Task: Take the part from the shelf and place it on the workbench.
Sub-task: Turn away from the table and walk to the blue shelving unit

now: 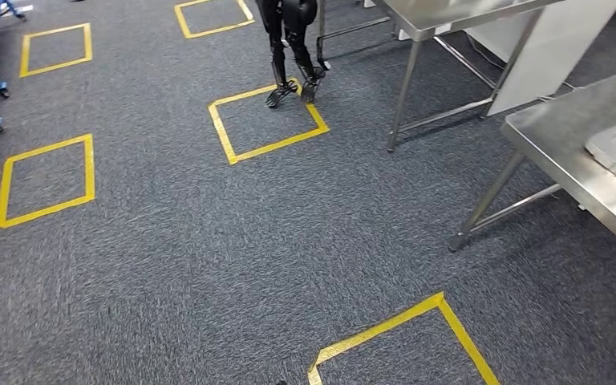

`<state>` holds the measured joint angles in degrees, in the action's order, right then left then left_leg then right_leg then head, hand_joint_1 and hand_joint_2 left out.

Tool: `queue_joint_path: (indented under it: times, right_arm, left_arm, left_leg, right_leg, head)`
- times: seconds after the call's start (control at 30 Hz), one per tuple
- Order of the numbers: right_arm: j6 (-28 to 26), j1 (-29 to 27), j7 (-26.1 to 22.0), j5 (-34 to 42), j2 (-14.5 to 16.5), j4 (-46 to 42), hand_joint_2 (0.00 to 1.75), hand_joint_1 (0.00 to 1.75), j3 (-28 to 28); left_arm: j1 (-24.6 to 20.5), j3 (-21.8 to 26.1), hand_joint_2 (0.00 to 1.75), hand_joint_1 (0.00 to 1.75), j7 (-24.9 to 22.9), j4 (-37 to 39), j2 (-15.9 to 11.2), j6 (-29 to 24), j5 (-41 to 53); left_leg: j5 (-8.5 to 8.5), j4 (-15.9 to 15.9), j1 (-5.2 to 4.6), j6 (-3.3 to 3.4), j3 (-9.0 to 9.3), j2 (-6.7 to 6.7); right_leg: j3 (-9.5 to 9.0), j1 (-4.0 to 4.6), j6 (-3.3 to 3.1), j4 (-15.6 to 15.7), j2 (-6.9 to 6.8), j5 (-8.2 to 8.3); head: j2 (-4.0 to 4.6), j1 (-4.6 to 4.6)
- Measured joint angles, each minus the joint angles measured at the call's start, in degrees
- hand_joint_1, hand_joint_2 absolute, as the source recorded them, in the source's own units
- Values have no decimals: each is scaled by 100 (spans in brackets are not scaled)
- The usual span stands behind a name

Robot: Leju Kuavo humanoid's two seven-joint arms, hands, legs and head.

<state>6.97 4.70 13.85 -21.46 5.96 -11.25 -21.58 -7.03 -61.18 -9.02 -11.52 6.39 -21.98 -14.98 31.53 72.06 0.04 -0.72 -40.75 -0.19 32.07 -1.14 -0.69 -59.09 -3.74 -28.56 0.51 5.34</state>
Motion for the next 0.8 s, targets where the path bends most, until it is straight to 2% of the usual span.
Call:
queue_joint_path:
  times: [0.03, 0.07, 0.1, 0.13, 0.17, 0.23, 0.27, 0.33, 0.37, 0.4, 0.43, 0.47, 0.5, 0.53, 0.57, 0.6, 0.63, 0.67, 0.7, 0.77, 0.8]
  right_arm:
    - [0, 10, -1, -1, 2, -1, 0, 0, -37]
    - [-1, 19, -1, -1, 4, -1, 0, 0, -68]
    - [-1, 25, -1, -2, 5, -1, 0, 0, -93]
    - [-2, 28, -1, -3, 5, -1, 0, 0, -109]
    - [-2, 30, -1, -4, 5, -1, 0, 0, -119]
    - [1, 37, -1, -2, 5, -2, 0, 0, -145]
    - [3, 45, -3, 1, 5, -4, 0, 0, -161]
    - [8, 65, -10, 11, 5, -9, 0, 0, -184]
    - [11, 69, -13, 15, 5, -9, 0, 0, -191]
    - [15, 67, -15, 19, 5, -9, 0, 0, -198]
    - [18, 56, -14, 19, 4, -8, 0, 0, -205]
    - [20, 43, -13, 15, 2, -7, 0, 0, -212]
    - [21, 32, -11, 10, 0, -6, 0, 0, -222]
    - [23, 27, -9, 4, -2, -5, 0, 0, -234]
    - [26, 28, -8, -2, -4, -5, 0, 0, -245]
    - [35, 31, -8, -4, -6, -4, 0, 0, -256]
    - [46, 35, -8, -6, -8, -4, 0, 0, -264]
    - [60, 37, -9, -6, -9, -3, 0, 0, -270]
    - [75, 35, -7, -5, -11, -3, 0, 0, -277]
    - [95, 30, -4, -4, -11, -4, 0, 0, -286]
    - [99, 32, -1, -3, -11, -6, 0, 0, -290]
  left_arm:
    - [6, -14, 0, 0, -5, 0, -3, 7, -2]
    - [10, -28, 0, 0, -9, 0, -4, 13, -3]
    - [9, -40, 0, 0, -14, 0, -5, 16, -3]
    - [7, -45, 0, 0, -18, 0, -7, 18, -4]
    - [8, -46, 0, 0, -20, 0, -7, 19, -4]
    - [17, -48, 0, 0, -20, 0, -7, 24, -5]
    - [21, -50, 0, 0, -21, 0, -5, 30, -8]
    - [19, -56, 0, 0, -22, 0, -1, 51, -13]
    - [16, -57, 0, 0, -22, 0, 1, 64, -16]
    - [14, -58, 0, 0, -23, 0, 1, 81, -18]
    - [13, -59, 0, 0, -25, 0, 2, 101, -20]
    - [13, -59, 0, 0, -27, 0, 1, 119, -21]
    - [13, -59, 0, 0, -28, 0, 1, 144, -26]
    - [12, -59, 0, 0, -30, 0, 1, 179, -35]
    - [10, -59, 0, 0, -32, 0, 1, 220, -48]
    - [5, -59, 0, 0, -36, 0, 2, 278, -70]
    - [-2, -59, 0, 0, -44, 0, 2, 336, -89]
    - [-8, -59, 0, 0, -52, 0, 2, 383, -103]
    - [-12, -59, 0, 0, -61, 0, 1, 420, -114]
    - [-8, -59, 0, 0, -72, 1, -7, 444, -118]
    - [-6, -60, 0, 0, -78, 1, -12, 446, -120]
  left_leg:
    - [-199, -422, -3, 19, 238, 79]
    - [-318, -808, -29, 50, 449, 227]
    - [-404, -1130, -57, 85, 619, 350]
    - [-428, -1308, -84, 120, 705, 437]
    - [-409, -1346, -109, 149, 712, 459]
    - [-442, -1384, -91, 202, 716, 319]
    - [-458, -1414, -74, 230, 732, 251]
    - [-492, -1467, -38, 290, 771, 121]
    - [-493, -1471, -42, 310, 774, 61]
    - [-493, -1470, -46, 329, 775, -1]
    - [-492, -1467, -54, 343, 776, -83]
    - [-489, -1463, -62, 349, 782, -171]
    - [-485, -1459, -69, 353, 794, -263]
    - [-480, -1455, -74, 353, 810, -358]
    - [-472, -1453, -75, 350, 826, -431]
    - [-461, -1445, -82, 340, 830, -498]
    - [-453, -1434, -82, 324, 819, -561]
    - [-450, -1425, -75, 302, 799, -616]
    - [-450, -1421, -65, 275, 777, -676]
    - [-438, -1404, -46, 213, 747, -776]
    - [-395, -1331, -61, 178, 726, -711]
  right_leg:
    - [-21, 1, 11, 0, -63, -14]
    - [-41, 10, 28, 5, -120, -28]
    - [-57, 24, 52, 8, -178, -42]
    - [-72, 38, 77, 16, -234, -49]
    - [-86, 50, 104, 33, -286, -51]
    - [-122, 56, 166, 66, -371, -62]
    - [-128, 49, 199, 39, -308, -100]
    - [13, 24, 244, -300, -5, -312]
    - [173, 18, 250, -642, 170, -475]
    - [368, 17, 250, -1014, 269, -629]
    - [568, 21, 246, -1356, 316, -725]
    - [704, 27, 237, -1549, 339, -724]
    - [739, 35, 219, -1518, 357, -600]
    - [681, 45, 192, -1289, 397, -384]
    - [545, 53, 161, -924, 477, -140]
    - [398, 53, 125, -535, 638, 46]
    - [279, 51, 108, -237, 769, 159]
    - [212, 52, 100, -68, 867, 196]
    - [179, 53, 94, 9, 907, 185]
    - [144, 43, 75, 45, 792, 191]
    - [117, 27, 53, 65, 727, 191]
  head:
    - [0, 0]
    - [0, -1]
    - [-1, -2]
    - [-1, -6]
    - [-1, -8]
    - [-1, -9]
    - [-1, -13]
    - [-1, -43]
    - [-1, -61]
    - [-1, -72]
    - [-1, -77]
    - [-1, -77]
    - [-1, -77]
    - [-1, -77]
    - [-1, -78]
    - [-1, -76]
    - [-1, -76]
    - [-1, -78]
    - [-1, -79]
    - [-1, -83]
    - [-1, -78]
